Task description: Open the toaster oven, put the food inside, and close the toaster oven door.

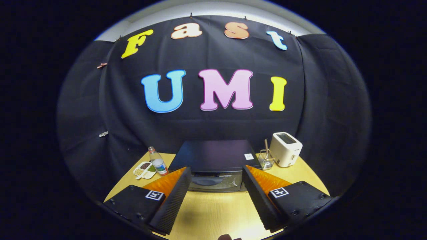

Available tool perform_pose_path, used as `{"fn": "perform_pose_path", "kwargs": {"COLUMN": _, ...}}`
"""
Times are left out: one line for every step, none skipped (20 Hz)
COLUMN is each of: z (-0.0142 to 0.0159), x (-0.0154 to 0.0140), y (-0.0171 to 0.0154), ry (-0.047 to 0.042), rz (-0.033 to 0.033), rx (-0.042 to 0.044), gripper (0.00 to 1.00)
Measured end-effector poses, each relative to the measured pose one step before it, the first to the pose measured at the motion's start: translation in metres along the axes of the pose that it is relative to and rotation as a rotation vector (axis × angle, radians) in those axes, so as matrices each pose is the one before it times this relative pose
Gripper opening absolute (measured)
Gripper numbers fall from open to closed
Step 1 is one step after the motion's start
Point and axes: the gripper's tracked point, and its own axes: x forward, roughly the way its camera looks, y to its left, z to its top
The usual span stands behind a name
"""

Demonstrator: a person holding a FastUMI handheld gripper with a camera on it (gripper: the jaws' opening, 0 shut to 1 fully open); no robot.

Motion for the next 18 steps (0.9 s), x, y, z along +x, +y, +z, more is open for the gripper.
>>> {"fn": "perform_pose_path", "kwargs": {"z": 0.01303, "x": -0.01348, "y": -0.00269, "ry": -0.02349, "rz": 0.00299, "rx": 0.00483, "gripper": 0.99}}
{"fn": "perform_pose_path", "kwargs": {"z": 0.01013, "x": -0.01169, "y": -0.00304, "ry": -0.01571, "rz": 0.00707, "rx": 0.00206, "gripper": 0.99}}
{"fn": "perform_pose_path", "kwargs": {"z": 0.01080, "x": -0.01220, "y": -0.00429, "ry": -0.01695, "rz": 0.00440, "rx": 0.00165, "gripper": 0.99}}
{"fn": "perform_pose_path", "kwargs": {"z": 0.00970, "x": -0.01130, "y": -0.00479, "ry": -0.01178, "rz": 0.00401, "rx": -0.00504, "gripper": 0.99}}
{"fn": "perform_pose_path", "kwargs": {"z": 0.00839, "x": -0.01051, "y": -0.00299, "ry": -0.00850, "rz": 0.00373, "rx": -0.00784, "gripper": 0.99}}
{"fn": "perform_pose_path", "kwargs": {"z": 0.00598, "x": -0.01022, "y": -0.00391, "ry": -0.00710, "rz": 0.00187, "rx": -0.00721, "gripper": 0.99}}
{"fn": "perform_pose_path", "kwargs": {"z": 0.00590, "x": -0.00969, "y": -0.00250, "ry": -0.00587, "rz": 0.00156, "rx": 0.00030, "gripper": 0.99}}
{"fn": "perform_pose_path", "kwargs": {"z": 0.00923, "x": -0.01070, "y": -0.00209, "ry": -0.01116, "rz": -0.00089, "rx": 0.01240, "gripper": 0.99}}
{"fn": "perform_pose_path", "kwargs": {"z": 0.00905, "x": -0.01009, "y": -0.00044, "ry": -0.01249, "rz": 0.00348, "rx": 0.01255, "gripper": 0.99}}
{"fn": "perform_pose_path", "kwargs": {"z": 0.00439, "x": -0.00899, "y": -0.00288, "ry": -0.00803, "rz": -0.00520, "rx": 0.00736, "gripper": 0.99}}
{"fn": "perform_pose_path", "kwargs": {"z": 0.00482, "x": -0.00919, "y": -0.00371, "ry": -0.00611, "rz": -0.00353, "rx": -0.00333, "gripper": 0.99}}
{"fn": "perform_pose_path", "kwargs": {"z": 0.00677, "x": -0.00850, "y": -0.00263, "ry": -0.01725, "rz": -0.00248, "rx": -0.01330, "gripper": 0.99}}
{"fn": "perform_pose_path", "kwargs": {"z": 0.00663, "x": -0.00633, "y": -0.00290, "ry": -0.01982, "rz": -0.00487, "rx": -0.00971, "gripper": 0.99}}
{"fn": "perform_pose_path", "kwargs": {"z": 0.00656, "x": -0.00644, "y": -0.00097, "ry": -0.02351, "rz": -0.00177, "rx": -0.00895, "gripper": 0.99}}
{"fn": "perform_pose_path", "kwargs": {"z": 0.00366, "x": -0.00654, "y": -0.00035, "ry": -0.00999, "rz": -0.00187, "rx": -0.00494, "gripper": 0.99}}
{"fn": "perform_pose_path", "kwargs": {"z": 0.00326, "x": -0.00620, "y": -0.00187, "ry": -0.00755, "rz": -0.00316, "rx": -0.00399, "gripper": 0.98}}
{"fn": "perform_pose_path", "kwargs": {"z": 0.00293, "x": -0.00548, "y": -0.00069, "ry": -0.00576, "rz": -0.00162, "rx": 0.00087, "gripper": 0.98}}
{"fn": "perform_pose_path", "kwargs": {"z": 0.00116, "x": -0.00457, "y": 0.00168, "ry": -0.00350, "rz": 0.00140, "rx": 0.00810, "gripper": 0.98}}
